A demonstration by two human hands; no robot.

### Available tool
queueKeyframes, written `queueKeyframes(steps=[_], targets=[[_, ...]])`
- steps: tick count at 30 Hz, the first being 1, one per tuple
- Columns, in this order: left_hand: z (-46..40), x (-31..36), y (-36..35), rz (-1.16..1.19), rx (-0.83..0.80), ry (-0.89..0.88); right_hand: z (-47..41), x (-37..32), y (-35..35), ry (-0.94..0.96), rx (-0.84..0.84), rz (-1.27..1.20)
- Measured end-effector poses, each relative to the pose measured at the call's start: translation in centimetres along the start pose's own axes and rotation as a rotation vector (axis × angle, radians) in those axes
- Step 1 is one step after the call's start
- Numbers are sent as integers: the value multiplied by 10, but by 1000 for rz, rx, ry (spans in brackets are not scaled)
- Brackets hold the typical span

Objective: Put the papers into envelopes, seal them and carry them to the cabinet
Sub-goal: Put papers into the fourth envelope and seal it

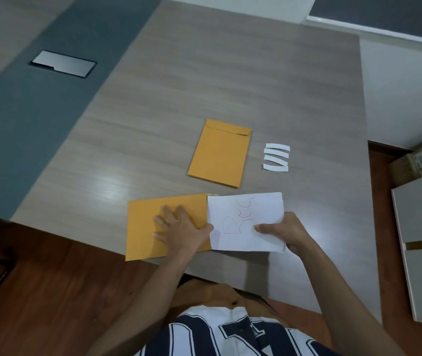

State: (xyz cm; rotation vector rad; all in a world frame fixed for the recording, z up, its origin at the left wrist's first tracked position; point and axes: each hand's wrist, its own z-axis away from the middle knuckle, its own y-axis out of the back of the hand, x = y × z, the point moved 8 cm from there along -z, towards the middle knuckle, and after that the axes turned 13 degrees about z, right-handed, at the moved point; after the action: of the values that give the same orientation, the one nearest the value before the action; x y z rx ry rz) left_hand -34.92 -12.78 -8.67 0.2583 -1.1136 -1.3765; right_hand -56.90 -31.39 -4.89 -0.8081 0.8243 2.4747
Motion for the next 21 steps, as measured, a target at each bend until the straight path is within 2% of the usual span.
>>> queueKeyframes(steps=[9,12,15,17,21], targets=[[1,1,-3,-80,-36,-31,-12,-18,-51,-7,-138,10],[1,2,-3,-101,-55,-35,-16,-21,-69,-6,-127,43],[-1,1,2,-106,-125,-56,-19,-17,-72,-30,-48,78],[-4,6,13,-150,-165,-155,-17,-14,-66,-41,28,38],[-6,21,22,-408,-240,-548,-15,-16,-58,-11,134,63]])
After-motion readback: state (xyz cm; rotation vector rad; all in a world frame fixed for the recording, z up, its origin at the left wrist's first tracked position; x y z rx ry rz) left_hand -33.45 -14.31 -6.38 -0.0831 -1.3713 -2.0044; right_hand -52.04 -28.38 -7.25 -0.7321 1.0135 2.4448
